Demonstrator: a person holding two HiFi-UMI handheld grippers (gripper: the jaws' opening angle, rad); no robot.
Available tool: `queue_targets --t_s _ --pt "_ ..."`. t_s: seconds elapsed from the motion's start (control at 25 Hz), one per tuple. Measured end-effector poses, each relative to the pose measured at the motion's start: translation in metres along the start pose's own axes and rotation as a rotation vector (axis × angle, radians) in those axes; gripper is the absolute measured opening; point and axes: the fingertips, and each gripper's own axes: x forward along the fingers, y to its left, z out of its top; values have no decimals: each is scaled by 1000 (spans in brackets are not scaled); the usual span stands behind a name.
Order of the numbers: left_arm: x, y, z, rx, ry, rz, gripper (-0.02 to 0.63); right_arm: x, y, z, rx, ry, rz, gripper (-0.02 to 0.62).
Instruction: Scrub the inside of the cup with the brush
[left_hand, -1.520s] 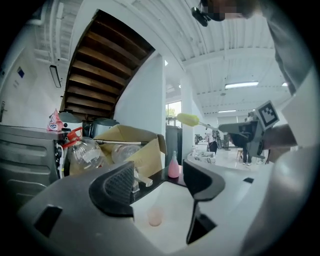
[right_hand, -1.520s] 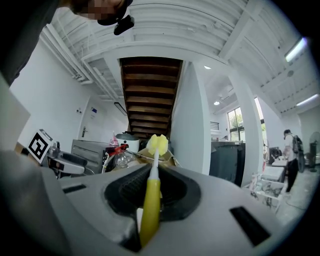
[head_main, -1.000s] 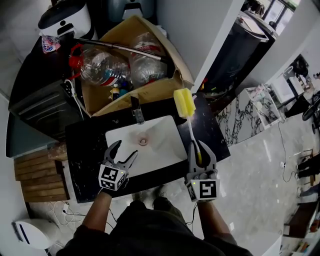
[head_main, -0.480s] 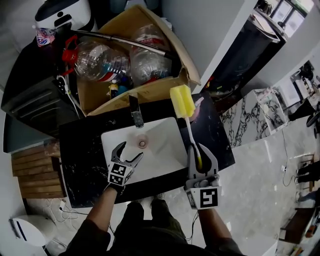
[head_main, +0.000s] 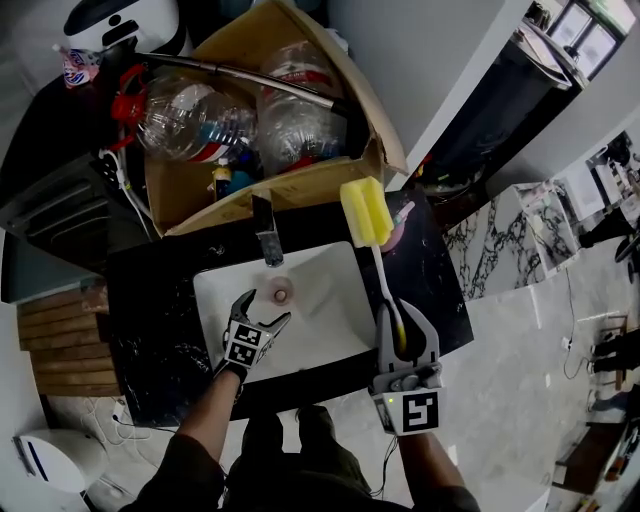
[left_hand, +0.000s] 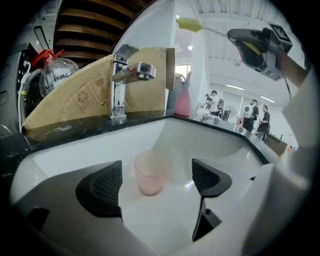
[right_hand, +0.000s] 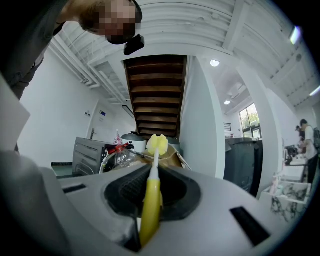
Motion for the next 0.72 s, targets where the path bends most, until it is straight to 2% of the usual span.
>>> queue_targets --t_s 0.36,0.72 --pt "45 11 -45 13 80 -2 425 9 -11 -17 -1 27 1 38" --pt "76 16 -53 36 112 -13 423 20 -16 -33 -1 52 11 37"
